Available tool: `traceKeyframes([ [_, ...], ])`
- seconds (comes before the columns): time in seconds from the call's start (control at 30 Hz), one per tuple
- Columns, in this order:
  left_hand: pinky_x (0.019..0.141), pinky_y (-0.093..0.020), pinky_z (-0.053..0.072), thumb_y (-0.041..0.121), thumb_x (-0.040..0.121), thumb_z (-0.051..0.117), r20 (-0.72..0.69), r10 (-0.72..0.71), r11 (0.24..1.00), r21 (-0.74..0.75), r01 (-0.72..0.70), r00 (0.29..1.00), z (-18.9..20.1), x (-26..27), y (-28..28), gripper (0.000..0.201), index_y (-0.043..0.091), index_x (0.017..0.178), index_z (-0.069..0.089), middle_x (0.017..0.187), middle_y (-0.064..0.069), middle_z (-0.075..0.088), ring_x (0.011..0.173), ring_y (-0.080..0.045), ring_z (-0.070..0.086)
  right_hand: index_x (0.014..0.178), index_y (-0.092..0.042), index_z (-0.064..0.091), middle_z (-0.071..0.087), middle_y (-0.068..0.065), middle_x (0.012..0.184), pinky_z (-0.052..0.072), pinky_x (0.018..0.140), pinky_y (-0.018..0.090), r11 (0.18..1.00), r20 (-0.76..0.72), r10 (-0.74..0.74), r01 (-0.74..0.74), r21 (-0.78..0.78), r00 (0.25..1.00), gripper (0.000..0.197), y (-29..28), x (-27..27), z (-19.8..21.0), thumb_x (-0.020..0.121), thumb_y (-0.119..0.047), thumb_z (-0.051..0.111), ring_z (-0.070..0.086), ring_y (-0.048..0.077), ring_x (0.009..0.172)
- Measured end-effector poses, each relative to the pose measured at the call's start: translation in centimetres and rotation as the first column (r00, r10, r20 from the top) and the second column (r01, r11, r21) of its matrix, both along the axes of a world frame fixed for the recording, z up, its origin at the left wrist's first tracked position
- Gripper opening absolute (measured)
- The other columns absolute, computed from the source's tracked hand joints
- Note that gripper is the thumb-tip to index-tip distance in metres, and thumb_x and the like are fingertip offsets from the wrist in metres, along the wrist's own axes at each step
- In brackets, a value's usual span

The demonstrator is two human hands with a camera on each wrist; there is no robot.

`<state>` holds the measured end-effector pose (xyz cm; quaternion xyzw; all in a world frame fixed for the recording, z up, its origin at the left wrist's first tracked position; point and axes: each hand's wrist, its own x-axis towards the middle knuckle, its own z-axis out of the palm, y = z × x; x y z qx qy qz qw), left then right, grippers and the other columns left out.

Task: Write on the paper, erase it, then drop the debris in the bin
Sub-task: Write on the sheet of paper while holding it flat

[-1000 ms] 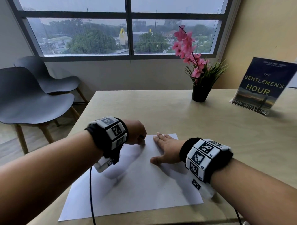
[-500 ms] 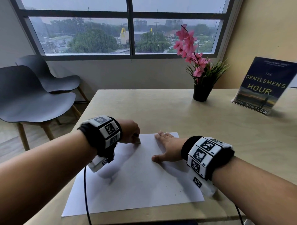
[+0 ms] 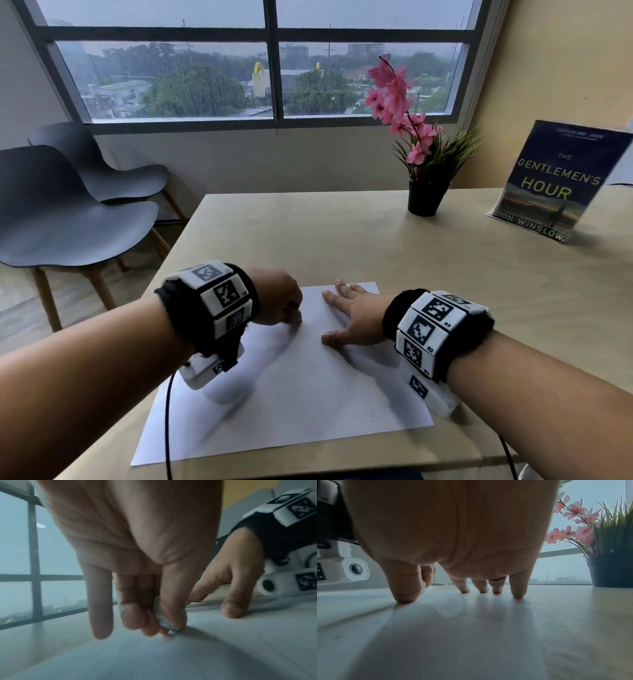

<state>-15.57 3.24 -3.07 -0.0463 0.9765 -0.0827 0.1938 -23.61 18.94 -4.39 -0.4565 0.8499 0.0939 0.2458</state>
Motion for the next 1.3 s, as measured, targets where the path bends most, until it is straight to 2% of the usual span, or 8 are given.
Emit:
traceKeyframes([
  [0.13, 0.072, -0.027, 0.040, 0.043, 0.094, 0.051, -0.037, 0.054, 0.998, 0.017, -0.053, 0.998, 0.6, -0.6, -0.3, 0.036, 0.013, 0.106, 0.067, 0.110, -0.007, 0.066, 0.098, -0.027, 0.059, 0.153, -0.026, -0.007, -0.016, 0.001, 0.161, 0.005, 0.120, 0.042, 1.000, -0.004, 0.001, -0.001, -0.010, 1.000, 0.088, 0.0, 0.1, 0.0, 0.090, -0.063, 0.042, -0.008, 0.019, 0.150],
  [0.27, 0.069, -0.026, 0.037, 0.039, 0.095, 0.048, -0.005, 0.001, 1.000, -0.031, -0.001, 1.000, 0.5, -0.4, 1.1, 0.033, 0.015, 0.109, 0.065, 0.112, -0.005, 0.064, 0.101, -0.027, 0.060, 0.154, -0.026, -0.007, -0.016, 0.001, 0.161, 0.005, 0.120, 0.041, 1.000, -0.006, 0.001, -0.001, -0.011, 1.000, 0.089, 0.0, 0.1, 0.0, 0.090, -0.062, 0.043, -0.008, 0.019, 0.150],
  [0.4, 0.076, -0.029, 0.044, 0.041, 0.094, 0.050, -0.018, 0.038, 0.999, -0.004, -0.039, 0.999, 0.9, -0.7, 1.0, 0.035, 0.014, 0.111, 0.066, 0.113, -0.007, 0.065, 0.101, -0.028, 0.060, 0.154, -0.026, -0.007, -0.016, 0.001, 0.161, 0.005, 0.120, 0.041, 1.000, -0.005, 0.000, 0.000, -0.012, 1.000, 0.089, -0.1, 0.0, -0.1, 0.090, -0.063, 0.044, -0.008, 0.019, 0.150],
  [0.57, 0.071, -0.026, 0.039, 0.039, 0.095, 0.049, -0.015, -0.021, 1.000, -0.018, 0.021, 1.000, 0.8, -0.7, 2.0, 0.033, 0.015, 0.111, 0.065, 0.111, -0.006, 0.065, 0.100, -0.026, 0.060, 0.154, -0.026, -0.007, -0.016, 0.001, 0.161, 0.005, 0.120, 0.041, 1.000, -0.008, 0.000, 0.000, -0.010, 1.000, 0.090, -0.1, 0.0, -0.1, 0.090, -0.063, 0.044, -0.008, 0.020, 0.150],
  [0.77, 0.074, -0.028, 0.040, 0.042, 0.095, 0.048, -0.020, 0.024, 0.999, -0.037, -0.025, 1.000, 1.4, -1.3, 1.6, 0.038, 0.013, 0.113, 0.065, 0.115, -0.007, 0.064, 0.104, -0.028, 0.060, 0.154, -0.026, -0.008, -0.016, 0.001, 0.161, 0.006, 0.120, 0.042, 1.000, -0.009, -0.002, 0.002, -0.002, 1.000, 0.090, -0.1, -0.1, -0.2, 0.090, -0.063, 0.043, -0.008, 0.019, 0.150],
  [0.93, 0.073, -0.028, 0.039, 0.038, 0.096, 0.047, 0.027, -0.048, 0.996, -0.072, 0.050, 0.998, 1.0, -1.3, 3.0, 0.036, 0.013, 0.114, 0.065, 0.114, -0.008, 0.064, 0.103, -0.029, 0.060, 0.153, -0.025, -0.008, -0.016, 0.001, 0.161, 0.005, 0.120, 0.041, 1.000, -0.002, 0.001, -0.001, -0.005, 1.000, 0.089, -0.1, -0.1, -0.2, 0.090, -0.063, 0.043, -0.008, 0.019, 0.150],
  [1.07, 0.072, -0.026, 0.037, 0.038, 0.096, 0.047, -0.012, 0.006, 0.998, -0.067, -0.007, 1.000, 1.6, -2.0, 2.3, 0.037, 0.011, 0.113, 0.065, 0.117, -0.008, 0.064, 0.106, -0.029, 0.059, 0.154, -0.026, -0.007, -0.015, 0.002, 0.161, 0.006, 0.119, 0.041, 1.000, -0.011, 0.001, -0.001, -0.009, 1.000, 0.090, -0.1, -0.2, -0.3, 0.089, -0.063, 0.044, -0.007, 0.020, 0.150],
  [1.3, 0.073, -0.027, 0.040, 0.043, 0.094, 0.049, 0.044, -0.028, 0.999, -0.029, 0.029, 0.999, 1.2, -0.8, 2.2, 0.034, 0.017, 0.111, 0.065, 0.112, -0.004, 0.064, 0.101, -0.025, 0.060, 0.154, -0.026, -0.007, -0.016, 0.002, 0.161, 0.006, 0.120, 0.042, 1.000, -0.007, 0.001, -0.001, -0.004, 1.000, 0.091, -0.1, -0.2, -0.3, 0.089, -0.064, 0.043, -0.007, 0.020, 0.150],
])
